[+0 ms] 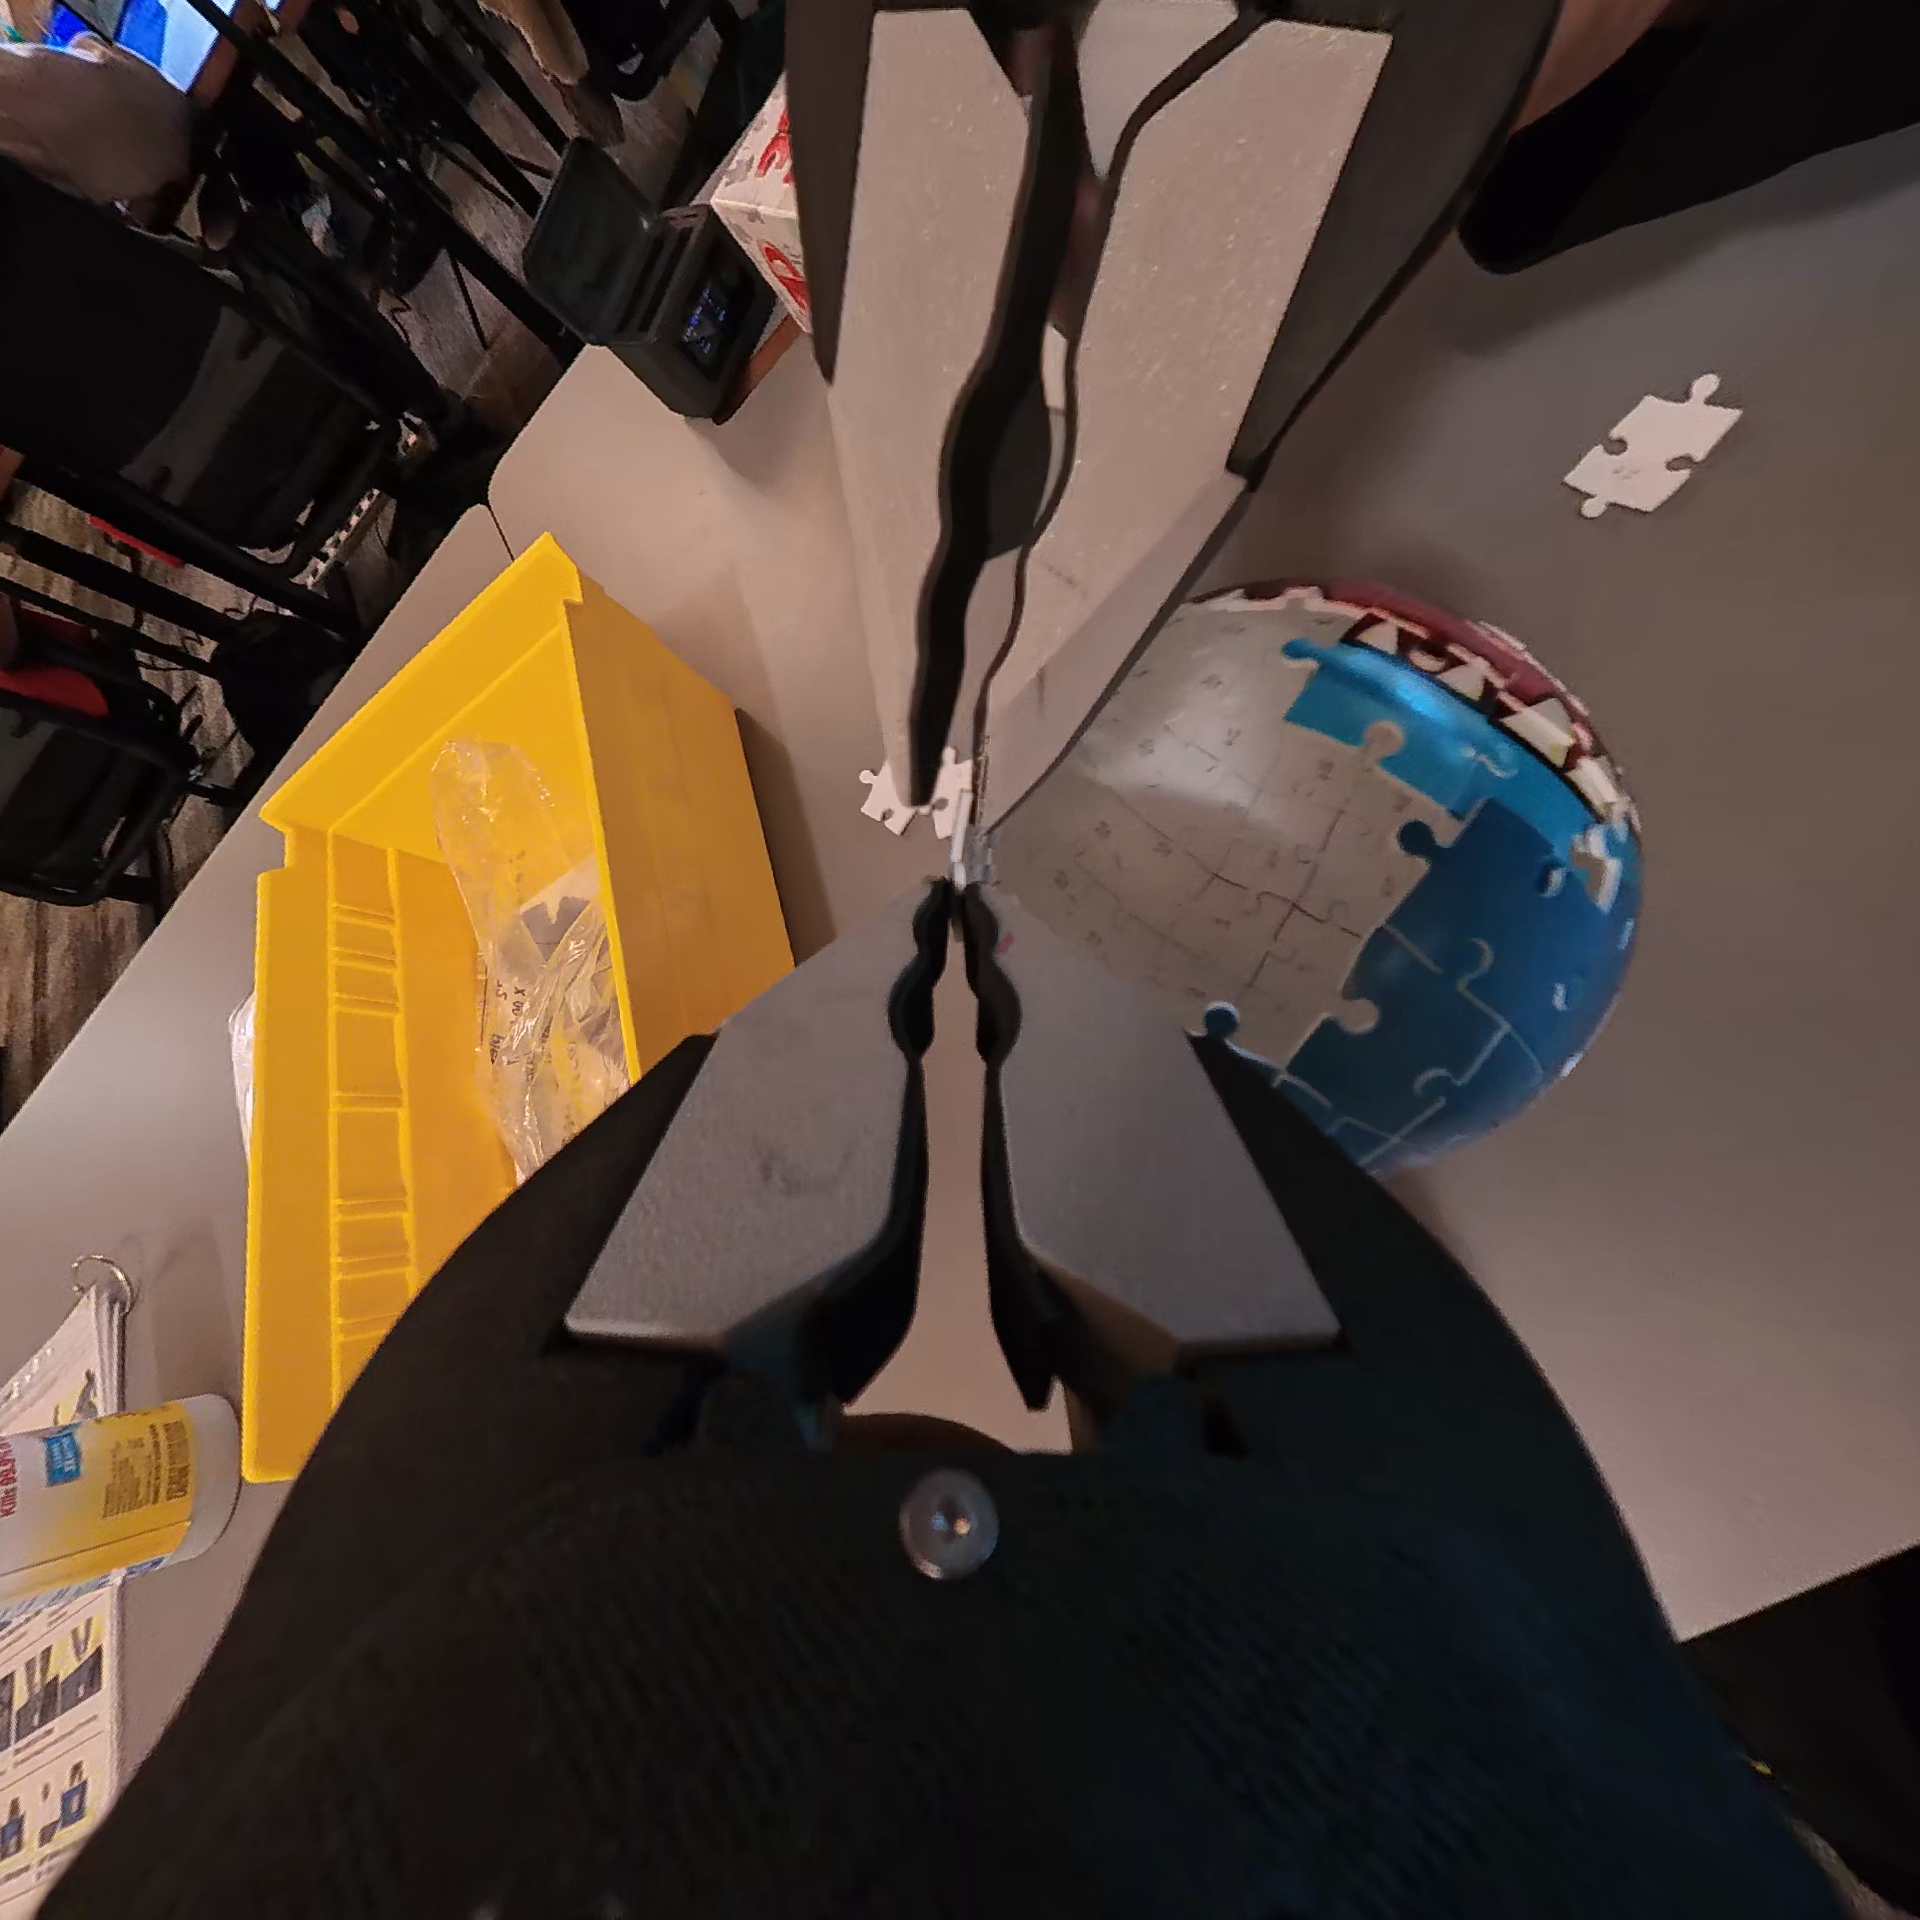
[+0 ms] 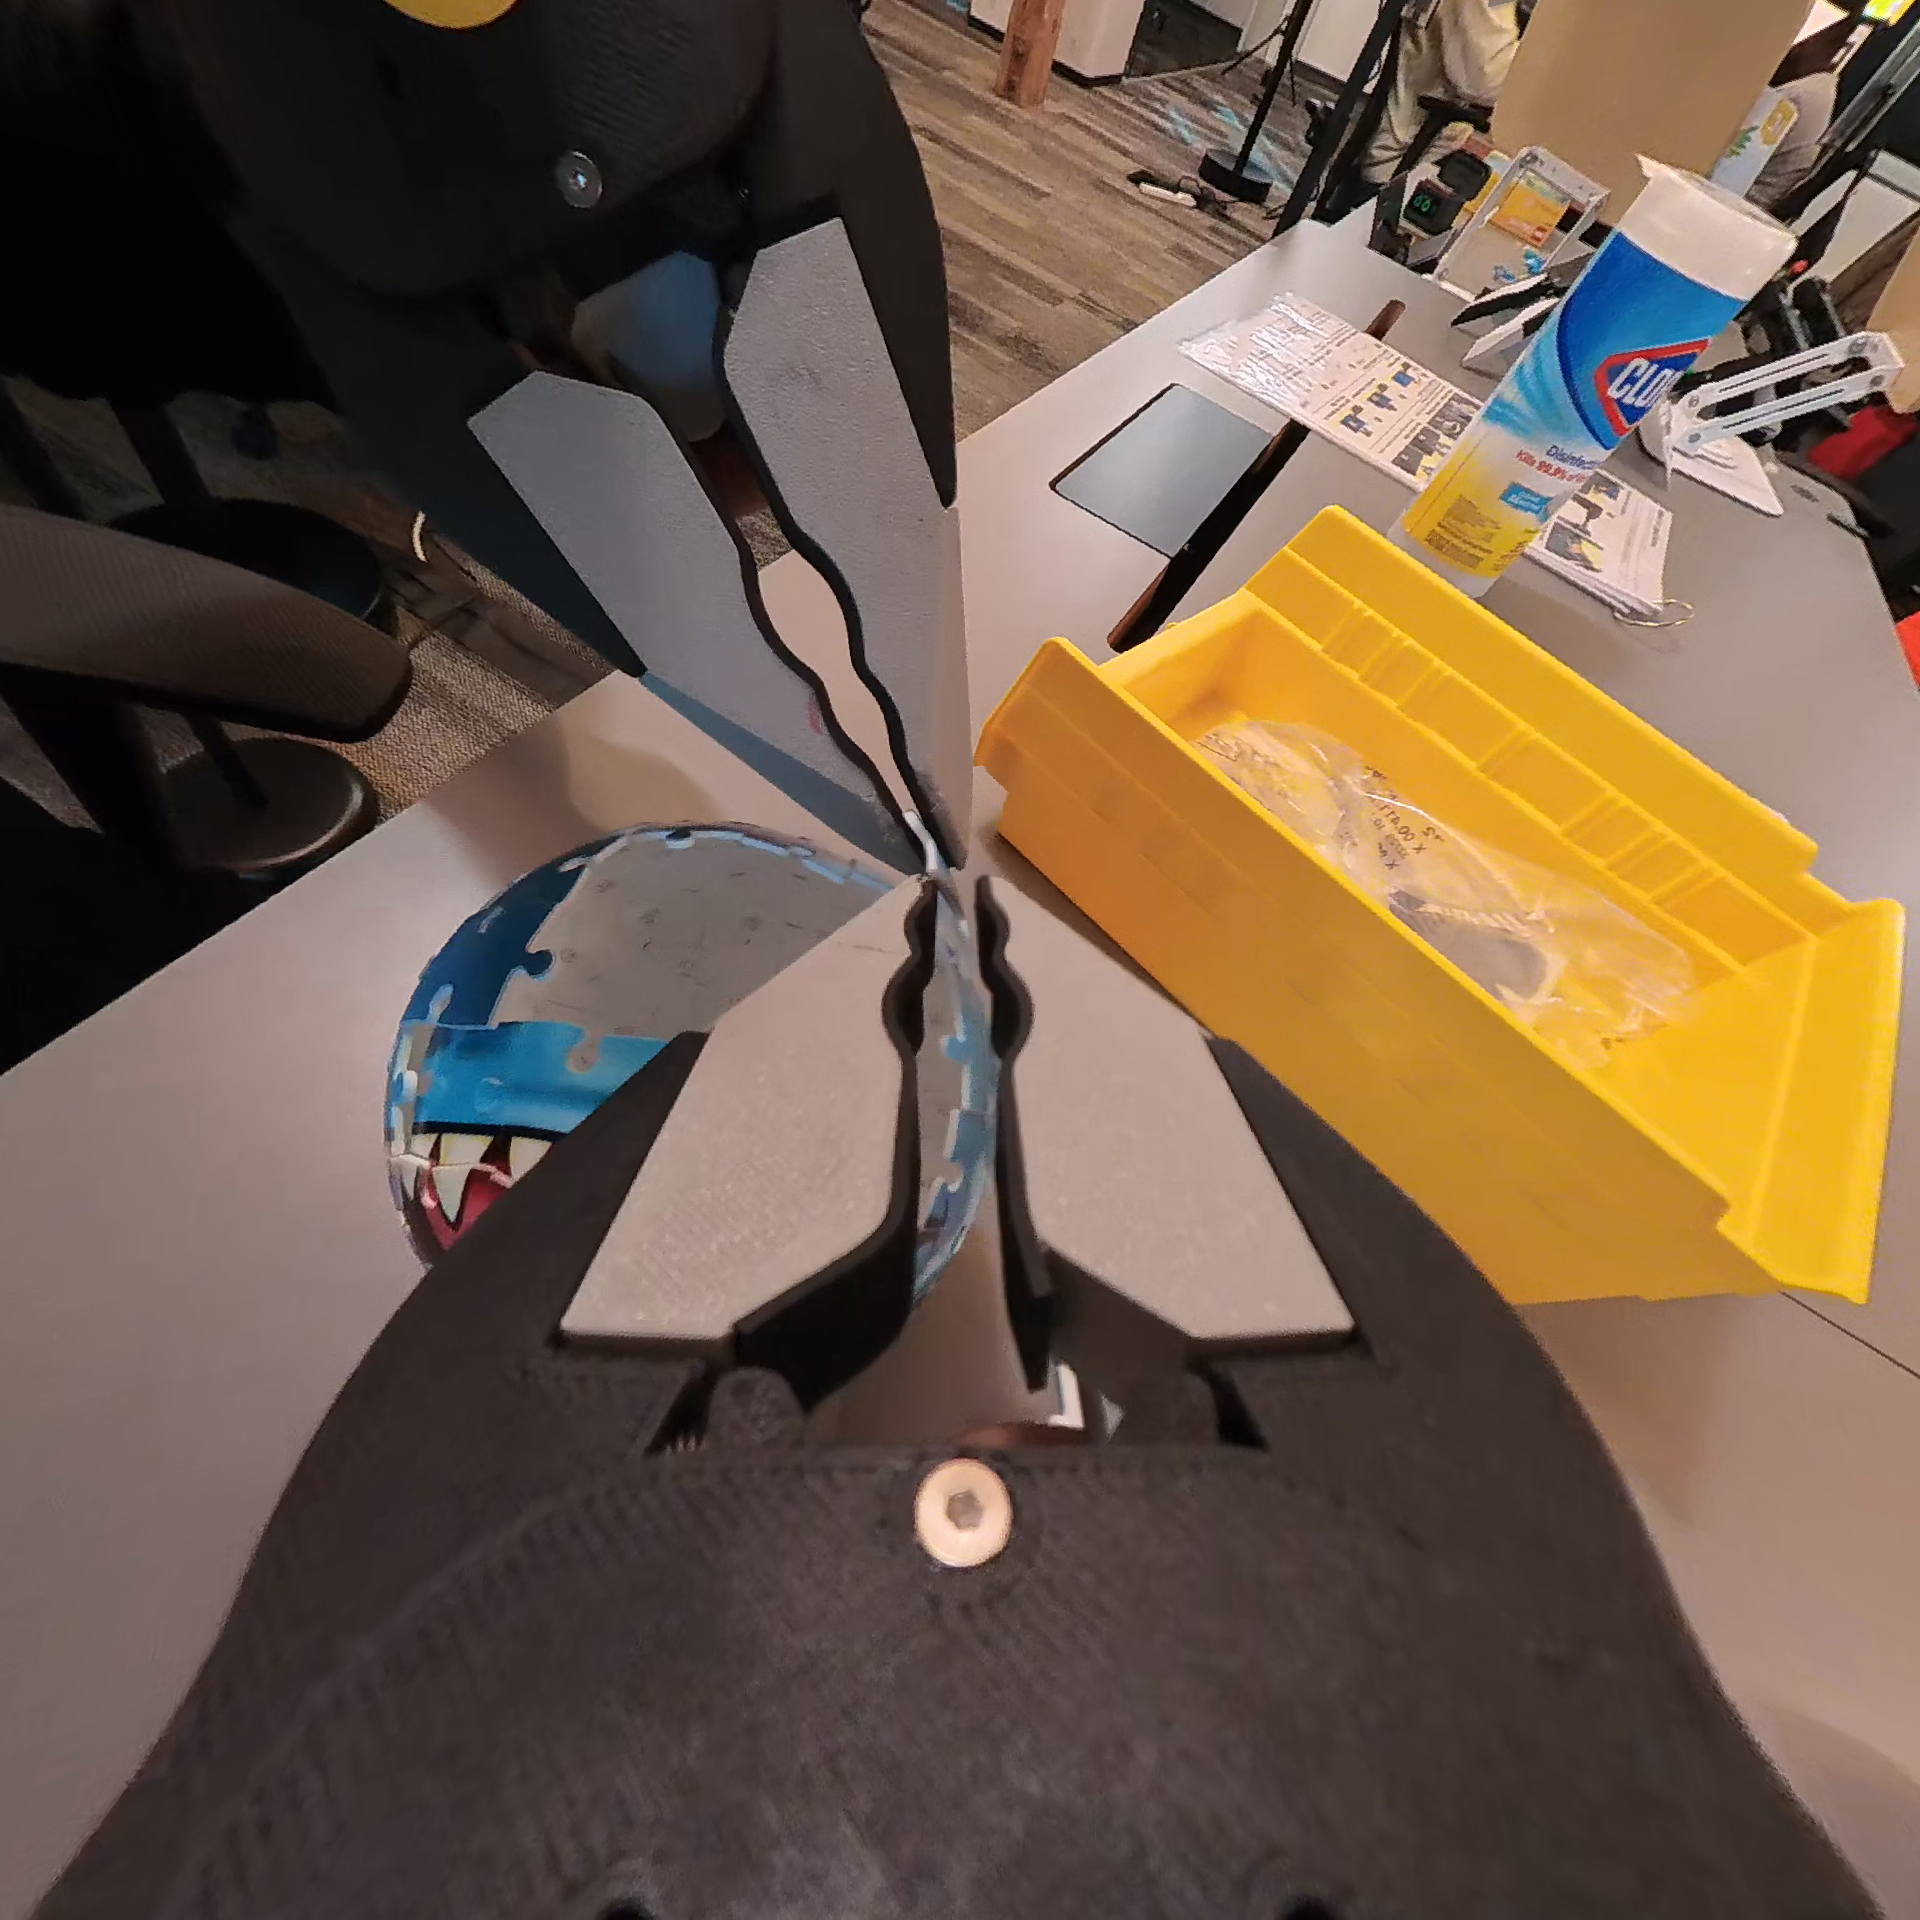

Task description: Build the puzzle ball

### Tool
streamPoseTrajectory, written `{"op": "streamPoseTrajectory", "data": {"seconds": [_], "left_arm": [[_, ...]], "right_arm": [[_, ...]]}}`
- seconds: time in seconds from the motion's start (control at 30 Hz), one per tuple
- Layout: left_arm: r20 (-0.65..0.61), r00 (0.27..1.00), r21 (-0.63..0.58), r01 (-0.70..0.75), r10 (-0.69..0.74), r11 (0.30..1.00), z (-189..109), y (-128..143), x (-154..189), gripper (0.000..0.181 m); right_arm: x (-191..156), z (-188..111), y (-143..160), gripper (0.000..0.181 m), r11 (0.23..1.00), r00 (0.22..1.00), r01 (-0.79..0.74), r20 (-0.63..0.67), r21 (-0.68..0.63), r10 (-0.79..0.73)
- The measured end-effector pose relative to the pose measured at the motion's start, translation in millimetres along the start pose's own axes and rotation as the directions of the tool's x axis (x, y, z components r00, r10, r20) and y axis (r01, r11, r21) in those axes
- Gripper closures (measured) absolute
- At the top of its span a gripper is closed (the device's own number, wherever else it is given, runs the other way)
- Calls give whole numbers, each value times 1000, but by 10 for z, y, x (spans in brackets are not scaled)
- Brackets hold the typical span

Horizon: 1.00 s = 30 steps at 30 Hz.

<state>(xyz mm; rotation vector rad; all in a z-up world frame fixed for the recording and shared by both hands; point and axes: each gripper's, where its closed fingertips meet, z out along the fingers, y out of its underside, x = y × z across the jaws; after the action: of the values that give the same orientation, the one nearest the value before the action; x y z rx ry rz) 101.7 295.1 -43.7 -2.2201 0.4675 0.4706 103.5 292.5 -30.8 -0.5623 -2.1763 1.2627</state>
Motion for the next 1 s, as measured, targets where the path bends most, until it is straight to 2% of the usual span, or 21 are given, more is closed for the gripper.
{"op": "streamPoseTrajectory", "data": {"seconds": [0.07,0.27,1.0], "left_arm": [[0,1000,6,4,-4,1000,2,-6,0,181],[0,1000,5,2,-2,1000,11,0,2,181],[-2,1000,3,28,-28,1000,-23,9,9,181]], "right_arm": [[13,-5,-2,173,1000,1000,-2,0,1,2],[-18,1,6,180,1000,1000,5,25,13,-5],[-34,18,-23,181,999,1000,28,10,24,-28]]}}
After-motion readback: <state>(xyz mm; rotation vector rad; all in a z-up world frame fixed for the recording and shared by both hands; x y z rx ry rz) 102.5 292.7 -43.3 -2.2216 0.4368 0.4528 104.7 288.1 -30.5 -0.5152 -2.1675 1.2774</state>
